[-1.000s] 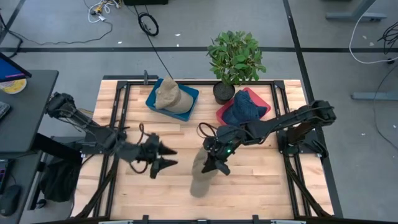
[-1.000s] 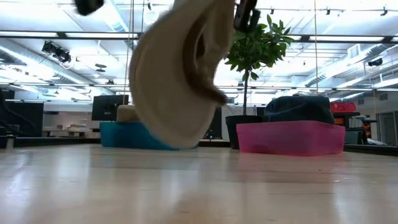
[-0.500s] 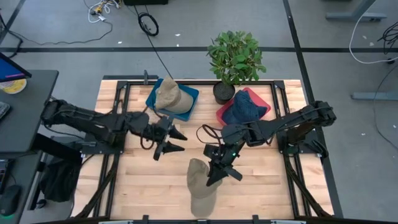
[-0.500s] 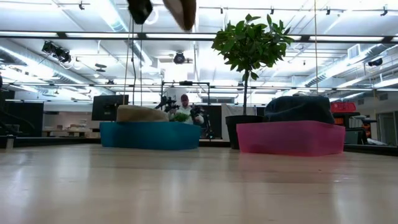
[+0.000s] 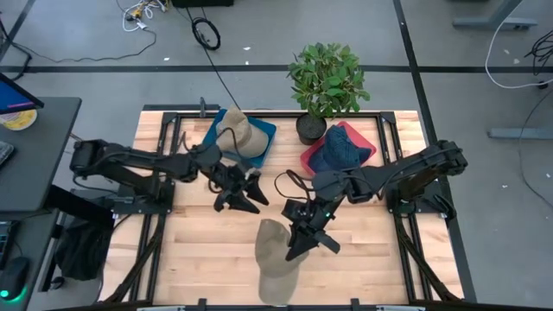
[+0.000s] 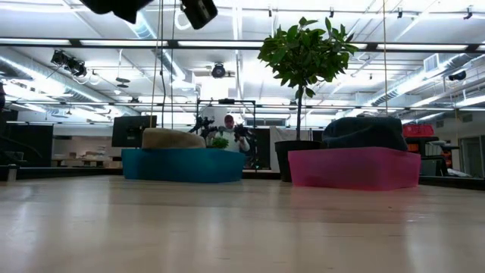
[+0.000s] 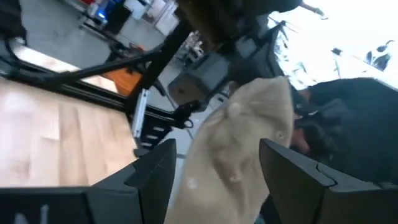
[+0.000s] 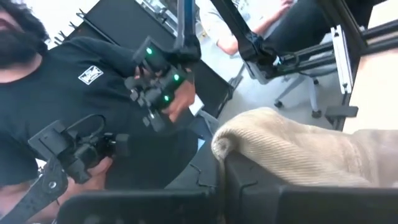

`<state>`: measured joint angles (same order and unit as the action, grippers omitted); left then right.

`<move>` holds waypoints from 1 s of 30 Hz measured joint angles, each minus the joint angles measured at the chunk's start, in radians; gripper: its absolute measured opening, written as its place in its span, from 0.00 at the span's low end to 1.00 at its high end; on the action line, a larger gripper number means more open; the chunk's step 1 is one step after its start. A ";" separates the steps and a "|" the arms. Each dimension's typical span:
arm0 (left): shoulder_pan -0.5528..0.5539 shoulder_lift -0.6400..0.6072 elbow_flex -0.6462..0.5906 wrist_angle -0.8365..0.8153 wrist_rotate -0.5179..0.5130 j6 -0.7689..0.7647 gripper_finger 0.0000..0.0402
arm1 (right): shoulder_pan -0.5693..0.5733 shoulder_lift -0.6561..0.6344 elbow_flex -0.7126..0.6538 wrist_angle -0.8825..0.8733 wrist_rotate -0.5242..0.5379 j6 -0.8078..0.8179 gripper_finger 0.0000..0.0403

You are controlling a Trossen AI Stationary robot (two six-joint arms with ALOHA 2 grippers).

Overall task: Pick & Place hat
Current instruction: Put the brown cap into the blue bin

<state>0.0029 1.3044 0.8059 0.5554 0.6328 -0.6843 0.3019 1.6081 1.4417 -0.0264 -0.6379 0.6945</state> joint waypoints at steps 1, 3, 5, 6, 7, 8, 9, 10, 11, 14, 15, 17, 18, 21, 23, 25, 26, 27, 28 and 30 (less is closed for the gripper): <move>0.000 0.017 0.000 0.021 0.004 -0.019 0.58 | 0.000 0.000 0.006 0.000 0.001 0.000 0.00; 0.000 0.045 0.000 0.038 0.010 -0.044 0.58 | 0.000 0.000 0.017 0.001 0.001 0.001 0.00; 0.000 0.074 0.000 0.067 0.017 -0.058 0.58 | 0.000 0.000 0.021 0.001 0.000 0.003 0.00; 0.000 0.090 0.000 0.087 0.019 -0.062 0.58 | 0.000 0.000 0.022 0.000 0.001 0.004 0.00; 0.000 0.104 0.000 0.101 0.023 -0.068 0.58 | 0.000 0.000 0.022 0.000 0.001 0.005 0.00; 0.000 0.123 0.000 0.130 0.026 -0.070 0.58 | 0.000 0.000 0.023 0.000 0.000 0.011 0.00; 0.002 0.137 0.000 0.156 0.025 -0.072 0.58 | 0.000 0.000 0.023 0.000 0.000 0.017 0.00; 0.003 0.148 0.000 0.177 0.027 -0.079 0.58 | 0.000 0.000 0.023 0.000 0.000 0.023 0.00; 0.005 0.163 0.000 0.220 0.030 -0.099 0.58 | 0.000 0.000 0.023 -0.001 0.000 0.023 0.00; 0.007 0.212 0.000 0.344 0.067 -0.190 0.58 | 0.000 0.000 0.023 -0.003 0.000 0.025 0.00; 0.003 0.228 0.000 0.375 0.077 -0.225 0.58 | 0.000 0.000 0.023 -0.003 0.000 0.026 0.00; -0.008 0.256 0.004 0.410 0.094 -0.271 0.58 | -0.002 0.000 0.023 -0.003 0.000 0.026 0.00; -0.015 0.270 0.012 0.412 0.108 -0.282 0.58 | -0.002 0.000 0.023 -0.003 0.000 0.026 0.00; -0.034 0.314 0.044 0.411 0.127 -0.304 0.58 | -0.002 0.000 0.023 -0.003 0.000 0.024 0.00; -0.047 0.345 0.078 0.411 0.145 -0.309 0.58 | -0.004 0.000 0.023 -0.003 -0.001 0.023 0.00; -0.060 0.372 0.119 0.413 0.161 -0.318 0.58 | -0.006 0.000 0.023 -0.004 -0.003 0.023 0.00; -0.066 0.387 0.144 0.415 0.177 -0.320 0.58 | -0.007 0.000 0.023 -0.004 -0.003 0.022 0.00; -0.071 0.398 0.171 0.414 0.189 -0.319 0.58 | -0.009 0.000 0.023 -0.004 -0.004 0.020 0.00; -0.076 0.407 0.193 0.414 0.210 -0.320 0.58 | -0.010 0.000 0.023 -0.005 -0.006 0.020 0.00; -0.083 0.423 0.240 0.405 0.252 -0.325 0.58 | -0.011 0.000 0.023 -0.006 -0.013 0.020 0.00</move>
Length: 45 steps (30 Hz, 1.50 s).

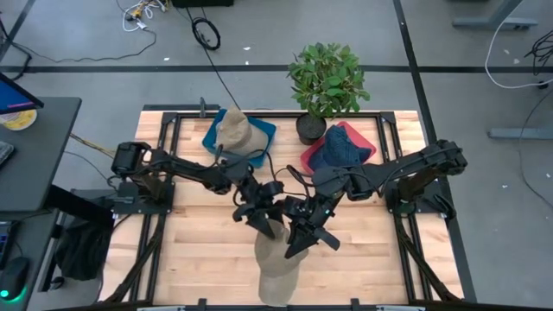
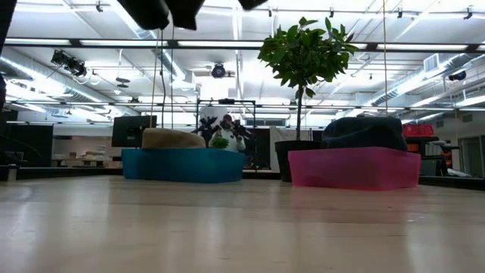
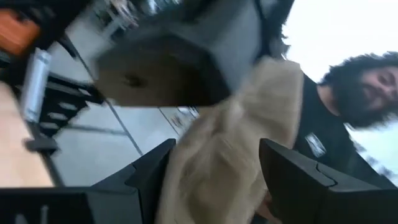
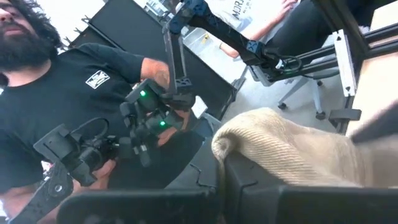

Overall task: Pick & Place hat
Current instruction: Put the brown cap into the blue bin

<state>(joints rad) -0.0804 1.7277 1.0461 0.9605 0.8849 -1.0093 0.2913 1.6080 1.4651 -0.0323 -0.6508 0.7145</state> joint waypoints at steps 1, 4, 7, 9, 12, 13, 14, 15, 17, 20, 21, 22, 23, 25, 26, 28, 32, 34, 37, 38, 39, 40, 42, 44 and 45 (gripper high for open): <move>-0.001 0.004 0.012 -0.009 0.032 -0.002 0.58 | 0.000 0.000 0.000 0.005 -0.007 0.004 0.00; 0.001 0.007 0.019 -0.024 0.097 -0.019 0.58 | 0.001 -0.001 0.000 0.007 -0.009 0.015 0.00; 0.001 0.007 0.010 -0.026 0.137 -0.040 0.55 | 0.004 -0.001 0.000 0.007 -0.009 0.022 0.00; -0.004 0.007 0.009 -0.029 0.162 -0.058 0.51 | 0.005 -0.002 0.000 0.005 -0.009 0.022 0.00; -0.014 0.007 0.009 -0.019 0.175 -0.054 0.44 | 0.005 -0.003 0.000 -0.029 -0.010 0.022 0.00; -0.014 0.007 0.009 -0.009 0.181 -0.054 0.41 | 0.005 -0.003 0.000 -0.044 -0.010 0.022 0.00; -0.016 0.007 0.009 0.010 0.186 -0.054 0.38 | 0.005 -0.003 0.000 -0.059 -0.010 0.020 0.00; -0.019 0.007 0.009 0.024 0.188 -0.054 0.34 | 0.005 -0.003 0.000 -0.075 -0.009 0.013 0.00; -0.021 0.007 0.009 0.042 0.188 -0.055 0.28 | 0.005 -0.003 0.000 -0.107 -0.004 0.007 0.00; -0.021 0.007 0.009 0.054 0.190 -0.059 0.19 | 0.005 -0.003 0.000 -0.121 0.004 -0.004 0.00; -0.020 0.007 0.009 0.053 0.192 -0.059 0.16 | 0.005 -0.003 0.000 -0.121 0.004 -0.005 0.00; -0.020 0.007 0.009 0.051 0.193 -0.058 0.13 | 0.005 -0.003 0.000 -0.120 0.005 -0.005 0.00; -0.020 0.007 0.009 0.052 0.194 -0.058 0.11 | 0.005 -0.003 0.000 -0.121 0.005 -0.006 0.00; -0.020 0.007 0.009 0.053 0.201 -0.058 0.06 | 0.005 -0.003 0.000 -0.121 0.005 -0.007 0.00; -0.020 0.007 0.009 0.053 0.207 -0.059 0.03 | 0.006 -0.003 0.000 -0.120 0.005 -0.004 0.00; -0.020 0.007 0.009 0.053 0.217 -0.057 0.02 | 0.008 -0.003 0.000 -0.121 0.006 -0.004 0.00; -0.020 0.007 0.009 0.053 0.224 -0.053 0.02 | 0.008 -0.003 0.000 -0.119 0.007 0.016 0.00; -0.020 0.007 0.009 0.053 0.224 -0.053 0.01 | 0.007 -0.003 0.000 -0.118 0.006 0.047 0.02; -0.018 0.007 0.009 0.053 0.226 -0.053 0.01 | 0.005 -0.005 0.000 -0.118 0.002 0.103 0.08; -0.017 0.007 0.009 0.052 0.227 -0.053 0.01 | 0.004 -0.006 0.000 -0.118 -0.002 0.119 0.11; -0.016 0.007 0.009 0.052 0.227 -0.053 0.01 | 0.004 -0.006 0.000 -0.117 -0.007 0.131 0.15; -0.014 0.007 0.009 0.052 0.227 -0.053 0.01 | 0.004 -0.010 0.000 -0.118 -0.015 0.143 0.19; -0.014 0.007 0.009 0.052 0.227 -0.053 0.01 | 0.004 -0.018 0.000 -0.118 -0.024 0.167 0.27; -0.014 0.007 0.009 0.052 0.227 -0.053 0.01 | 0.004 -0.034 0.000 -0.121 -0.034 0.186 0.35; -0.014 0.007 0.009 0.051 0.227 -0.053 0.01 | 0.004 -0.042 0.000 -0.122 -0.042 0.193 0.39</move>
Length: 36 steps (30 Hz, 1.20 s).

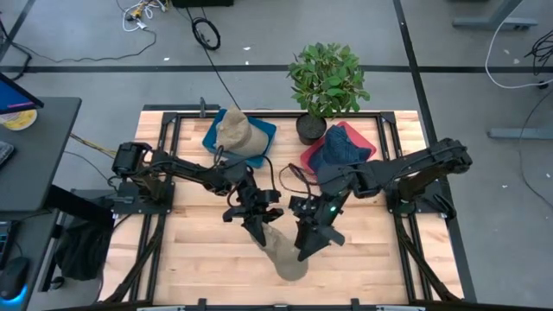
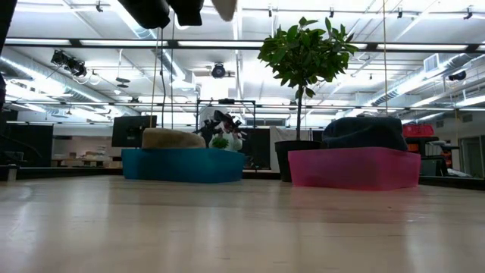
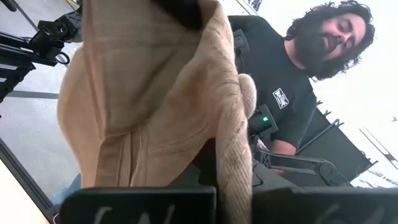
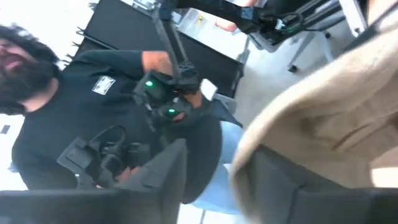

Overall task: Pick & Place hat
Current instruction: Put the brown cap into the blue bin

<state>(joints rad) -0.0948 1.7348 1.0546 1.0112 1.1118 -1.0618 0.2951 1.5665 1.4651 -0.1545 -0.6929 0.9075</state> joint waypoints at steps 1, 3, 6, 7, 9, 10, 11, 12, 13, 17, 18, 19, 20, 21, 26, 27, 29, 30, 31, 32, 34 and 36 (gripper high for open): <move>0.000 0.000 0.000 -0.003 0.000 0.000 0.01 | 0.000 -0.012 0.000 0.001 -0.002 0.008 0.43; 0.000 0.000 0.000 -0.007 -0.001 -0.005 0.01 | 0.000 -0.043 0.000 -0.022 -0.001 0.017 0.50; 0.000 0.000 0.000 -0.005 -0.005 -0.005 0.01 | 0.000 -0.093 0.000 -0.080 0.011 0.019 0.58; 0.000 0.000 0.000 -0.006 -0.005 -0.006 0.01 | 0.000 -0.110 0.000 -0.114 0.026 0.018 0.60; 0.000 0.000 0.000 -0.006 -0.012 -0.006 0.01 | 0.001 -0.149 0.000 -0.192 0.067 -0.001 0.62; 0.000 0.000 0.000 -0.006 -0.013 -0.004 0.01 | 0.001 -0.170 0.000 -0.248 0.095 -0.019 0.62; 0.000 0.000 0.000 -0.007 -0.015 0.001 0.01 | 0.002 -0.194 0.000 -0.313 0.132 -0.036 0.63; 0.000 0.000 0.000 -0.007 -0.018 0.006 0.01 | 0.004 -0.215 0.000 -0.373 0.179 -0.053 0.63; 0.001 0.000 -0.001 -0.007 -0.027 0.017 0.01 | 0.008 -0.235 0.001 -0.432 0.237 -0.070 0.62; 0.016 0.000 -0.001 -0.008 -0.073 0.056 0.01 | 0.032 -0.300 0.001 -0.603 0.465 -0.097 0.60; 0.023 0.000 -0.001 -0.008 -0.089 0.070 0.01 | 0.039 -0.313 0.001 -0.630 0.507 -0.097 0.59; 0.031 0.000 -0.001 -0.007 -0.105 0.081 0.01 | 0.047 -0.323 0.001 -0.651 0.543 -0.097 0.59; 0.040 0.000 -0.001 -0.007 -0.126 0.095 0.01 | 0.055 -0.332 0.001 -0.664 0.577 -0.097 0.58; 0.049 0.000 -0.001 -0.008 -0.144 0.108 0.01 | 0.063 -0.338 0.001 -0.677 0.609 -0.097 0.57; 0.098 0.000 -0.001 -0.007 -0.206 0.158 0.01 | 0.101 -0.346 0.001 -0.703 0.712 -0.097 0.54; 0.109 0.000 -0.001 -0.007 -0.211 0.158 0.01 | 0.106 -0.345 -0.001 -0.704 0.719 -0.097 0.54; 0.129 0.000 -0.001 -0.007 -0.214 0.158 0.00 | 0.112 -0.344 -0.011 -0.700 0.730 -0.091 0.53; 0.139 -0.002 -0.001 -0.007 -0.214 0.158 0.00 | 0.115 -0.344 -0.020 -0.703 0.737 -0.081 0.52; 0.149 -0.006 -0.001 -0.011 -0.213 0.158 0.00 | 0.117 -0.343 -0.029 -0.706 0.738 -0.075 0.52; 0.160 -0.009 -0.001 -0.011 -0.212 0.159 0.00 | 0.120 -0.343 -0.038 -0.707 0.738 -0.066 0.52; 0.183 -0.017 -0.001 -0.017 -0.211 0.174 0.00 | 0.128 -0.343 -0.061 -0.706 0.740 -0.042 0.51; 0.205 -0.030 -0.002 -0.030 -0.217 0.194 0.00 | 0.138 -0.343 -0.090 -0.706 0.741 -0.013 0.51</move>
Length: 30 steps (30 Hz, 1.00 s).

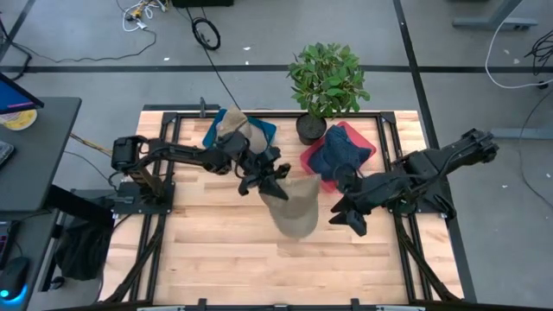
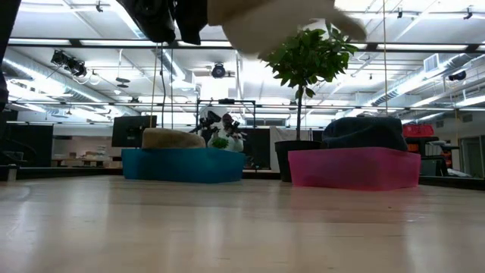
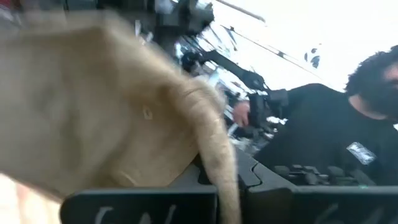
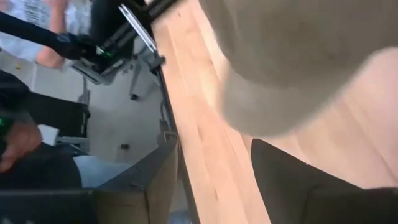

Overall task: Pick & Place hat
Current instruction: Put the brown cap into the blue bin

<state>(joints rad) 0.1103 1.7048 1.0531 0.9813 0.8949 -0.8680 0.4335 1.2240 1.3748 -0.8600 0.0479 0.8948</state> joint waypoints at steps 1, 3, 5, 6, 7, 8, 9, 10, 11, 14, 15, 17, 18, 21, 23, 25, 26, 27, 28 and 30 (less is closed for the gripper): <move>0.011 -0.010 0.000 -0.014 -0.007 0.017 0.00 | 0.005 0.000 -0.015 0.000 0.000 0.015 0.51; 0.029 -0.032 -0.011 -0.053 -0.036 0.043 0.00 | 0.018 0.000 -0.047 0.008 0.000 0.044 0.51; 0.042 -0.053 -0.036 -0.103 -0.077 0.072 0.00 | 0.029 0.000 -0.084 0.040 -0.001 0.073 0.51; 0.047 -0.062 -0.060 -0.127 -0.102 0.086 0.00 | 0.035 0.001 -0.101 0.054 -0.002 0.081 0.51; 0.052 -0.071 -0.084 -0.139 -0.132 0.092 0.00 | 0.043 0.001 -0.117 0.073 -0.001 0.094 0.51; 0.055 -0.080 -0.114 -0.144 -0.162 0.094 0.00 | 0.049 0.001 -0.134 0.100 -0.002 0.103 0.51; 0.059 -0.096 -0.147 -0.145 -0.194 0.094 0.00 | 0.054 0.001 -0.151 0.130 -0.002 0.114 0.51; 0.063 -0.113 -0.177 -0.145 -0.228 0.094 0.00 | 0.058 0.001 -0.168 0.157 -0.003 0.121 0.51; 0.068 -0.133 -0.203 -0.142 -0.262 0.096 0.00 | 0.062 0.001 -0.183 0.184 -0.003 0.125 0.51; 0.093 -0.196 -0.270 -0.136 -0.364 0.120 0.00 | 0.066 0.001 -0.226 0.292 -0.004 0.137 0.51; 0.103 -0.214 -0.283 -0.135 -0.404 0.133 0.00 | 0.066 0.001 -0.239 0.322 -0.003 0.137 0.51; 0.122 -0.252 -0.305 -0.136 -0.475 0.163 0.00 | 0.065 0.001 -0.255 0.371 -0.003 0.137 0.51; 0.133 -0.270 -0.310 -0.137 -0.509 0.177 0.00 | 0.063 0.001 -0.261 0.400 -0.003 0.139 0.51; 0.161 -0.316 -0.313 -0.161 -0.580 0.236 0.00 | 0.057 0.001 -0.276 0.448 -0.003 0.145 0.51; 0.176 -0.341 -0.313 -0.200 -0.630 0.291 0.00 | 0.053 0.001 -0.276 0.473 -0.003 0.145 0.51; 0.189 -0.368 -0.314 -0.259 -0.690 0.346 0.00 | 0.052 0.001 -0.276 0.488 -0.002 0.145 0.51; 0.196 -0.379 -0.314 -0.293 -0.719 0.370 0.00 | 0.052 0.001 -0.276 0.492 -0.001 0.145 0.51; 0.203 -0.391 -0.314 -0.338 -0.751 0.393 0.00 | 0.052 0.001 -0.276 0.502 0.001 0.145 0.51; 0.211 -0.402 -0.314 -0.382 -0.785 0.414 0.00 | 0.052 0.001 -0.276 0.513 0.004 0.145 0.51; 0.224 -0.422 -0.314 -0.456 -0.853 0.450 0.00 | 0.052 0.001 -0.276 0.527 0.014 0.146 0.51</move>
<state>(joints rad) 0.3345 1.2831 0.7391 0.5252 0.0422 -0.4175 0.4850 1.2247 1.0985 -0.3334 0.0620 1.0411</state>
